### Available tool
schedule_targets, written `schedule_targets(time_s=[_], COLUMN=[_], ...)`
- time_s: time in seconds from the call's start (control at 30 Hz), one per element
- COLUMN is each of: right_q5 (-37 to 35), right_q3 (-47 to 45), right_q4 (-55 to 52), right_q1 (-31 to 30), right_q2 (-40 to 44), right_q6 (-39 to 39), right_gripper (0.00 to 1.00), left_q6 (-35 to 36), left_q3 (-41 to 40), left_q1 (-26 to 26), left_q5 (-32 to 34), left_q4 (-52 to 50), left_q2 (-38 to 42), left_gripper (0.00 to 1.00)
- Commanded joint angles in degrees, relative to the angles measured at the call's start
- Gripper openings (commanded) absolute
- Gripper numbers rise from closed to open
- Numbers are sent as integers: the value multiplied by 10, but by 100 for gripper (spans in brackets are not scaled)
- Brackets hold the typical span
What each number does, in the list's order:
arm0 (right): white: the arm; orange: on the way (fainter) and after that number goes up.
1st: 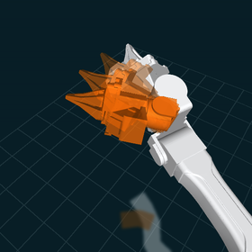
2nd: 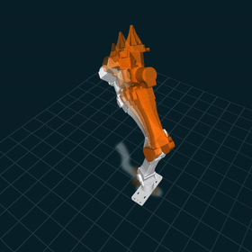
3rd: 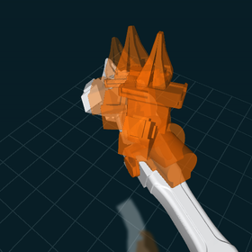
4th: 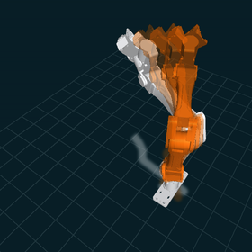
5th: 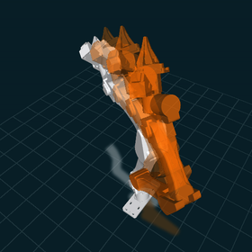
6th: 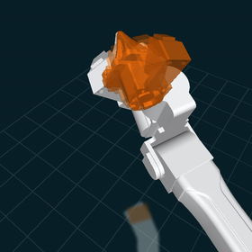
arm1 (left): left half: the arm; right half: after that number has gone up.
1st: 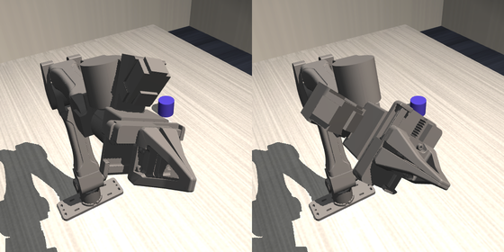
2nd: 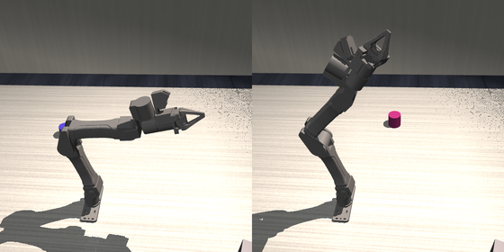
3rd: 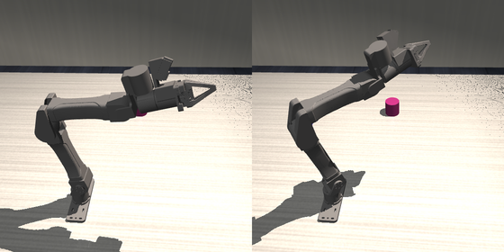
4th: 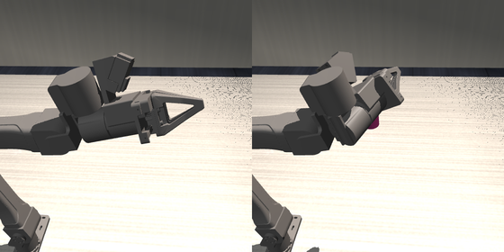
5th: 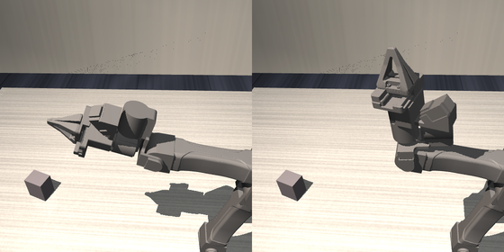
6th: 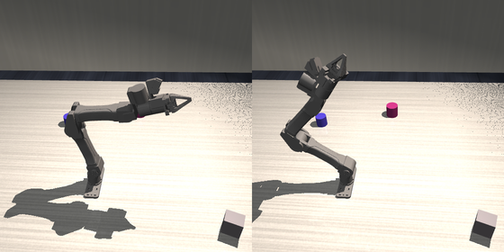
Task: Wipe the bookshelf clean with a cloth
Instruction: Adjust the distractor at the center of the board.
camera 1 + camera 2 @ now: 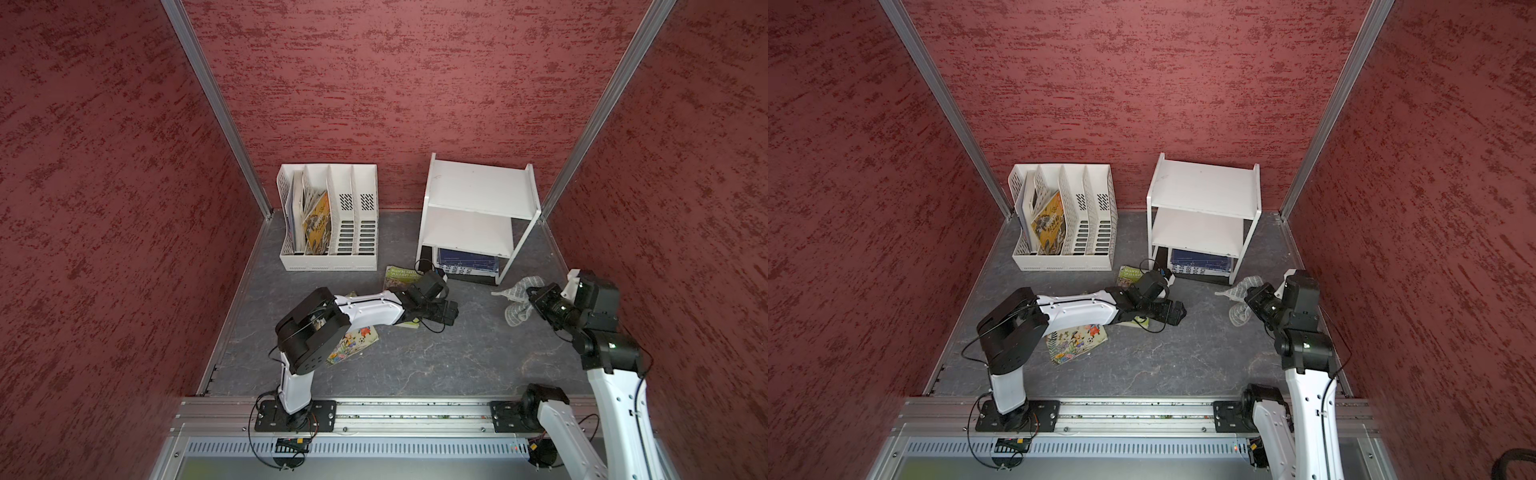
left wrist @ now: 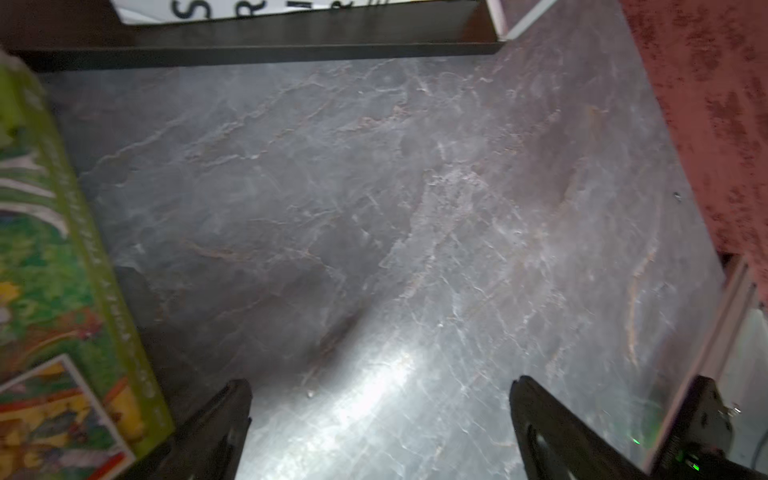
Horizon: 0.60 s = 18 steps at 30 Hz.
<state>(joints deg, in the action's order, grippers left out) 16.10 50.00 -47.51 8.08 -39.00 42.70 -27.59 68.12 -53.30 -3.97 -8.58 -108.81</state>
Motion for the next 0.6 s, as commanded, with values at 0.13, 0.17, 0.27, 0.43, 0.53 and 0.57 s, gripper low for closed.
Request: schedule_targets(time_s=[0.13,0.17,0.27,0.43,0.53,0.57], right_q5=[2,5,14,37,52,59], right_q3=[17,17,15,8,2,-1], right_q4=[-16,-14,-9,9,23,29], right_q1=[-4,-4,-5,-13,-24,-28], right_q2=[5,3,-4,-16,-23,-26], right_q6=[-20,-22,-30,-42,-49,-50], right_gripper=[0,0,0,0,0,0], left_q6=[-28,-35,-57,-66,-65,-65], left_q3=[-28,-36,-71,-117,-138,-145], left_q1=[18,24,48,90,113,119], left_q5=[70,78,86,111,122,124], left_q4=[-17,-19,-15,-12,-17,-16], left_q2=[-13,-9,13,61,85,95], left_gripper=[100,100,100,100,100,100])
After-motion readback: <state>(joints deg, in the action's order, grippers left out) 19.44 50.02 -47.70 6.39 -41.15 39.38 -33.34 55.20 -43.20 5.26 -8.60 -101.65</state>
